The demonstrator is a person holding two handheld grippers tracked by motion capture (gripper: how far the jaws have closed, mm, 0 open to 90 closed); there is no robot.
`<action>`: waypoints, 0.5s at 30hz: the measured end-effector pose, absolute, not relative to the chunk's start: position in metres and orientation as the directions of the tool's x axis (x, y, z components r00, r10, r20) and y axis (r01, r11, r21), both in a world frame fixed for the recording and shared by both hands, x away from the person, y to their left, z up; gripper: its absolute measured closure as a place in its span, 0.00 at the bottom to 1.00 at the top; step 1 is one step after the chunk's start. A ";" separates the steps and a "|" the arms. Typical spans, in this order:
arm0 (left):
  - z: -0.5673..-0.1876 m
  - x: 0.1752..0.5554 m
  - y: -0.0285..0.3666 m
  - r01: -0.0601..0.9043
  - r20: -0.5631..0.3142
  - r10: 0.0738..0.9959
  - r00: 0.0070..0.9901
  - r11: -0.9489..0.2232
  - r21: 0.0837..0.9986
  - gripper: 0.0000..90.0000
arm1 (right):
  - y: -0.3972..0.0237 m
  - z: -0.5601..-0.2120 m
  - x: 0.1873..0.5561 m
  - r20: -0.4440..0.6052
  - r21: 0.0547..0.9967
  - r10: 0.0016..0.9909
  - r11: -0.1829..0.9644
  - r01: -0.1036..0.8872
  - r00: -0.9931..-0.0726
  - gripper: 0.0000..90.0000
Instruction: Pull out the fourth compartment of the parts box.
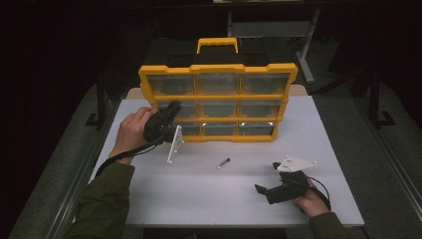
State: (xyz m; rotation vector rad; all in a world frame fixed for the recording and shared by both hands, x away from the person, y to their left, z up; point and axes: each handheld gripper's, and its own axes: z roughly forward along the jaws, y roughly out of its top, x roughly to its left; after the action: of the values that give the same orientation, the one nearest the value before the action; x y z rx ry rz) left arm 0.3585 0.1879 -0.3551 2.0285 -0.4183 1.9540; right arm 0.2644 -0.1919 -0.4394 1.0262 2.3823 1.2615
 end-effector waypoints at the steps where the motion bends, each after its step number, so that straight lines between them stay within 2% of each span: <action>1: -0.355 0.358 0.188 -0.403 0.999 -0.008 0.035 -0.915 0.007 0.87 | -0.192 -0.439 0.264 0.097 0.801 0.689 0.374 0.468 -0.718 0.00; 15: -0.354 0.356 0.187 -0.393 0.999 -0.011 0.043 -0.919 0.007 0.88 | -0.192 -0.439 0.265 0.100 0.802 0.688 0.372 0.468 -0.719 0.00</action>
State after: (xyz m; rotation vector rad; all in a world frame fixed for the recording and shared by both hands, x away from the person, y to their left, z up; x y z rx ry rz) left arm 0.3561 0.1868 -0.3543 2.0441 -0.4119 1.9544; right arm 0.2646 -0.1923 -0.4394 1.0281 2.3827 1.2669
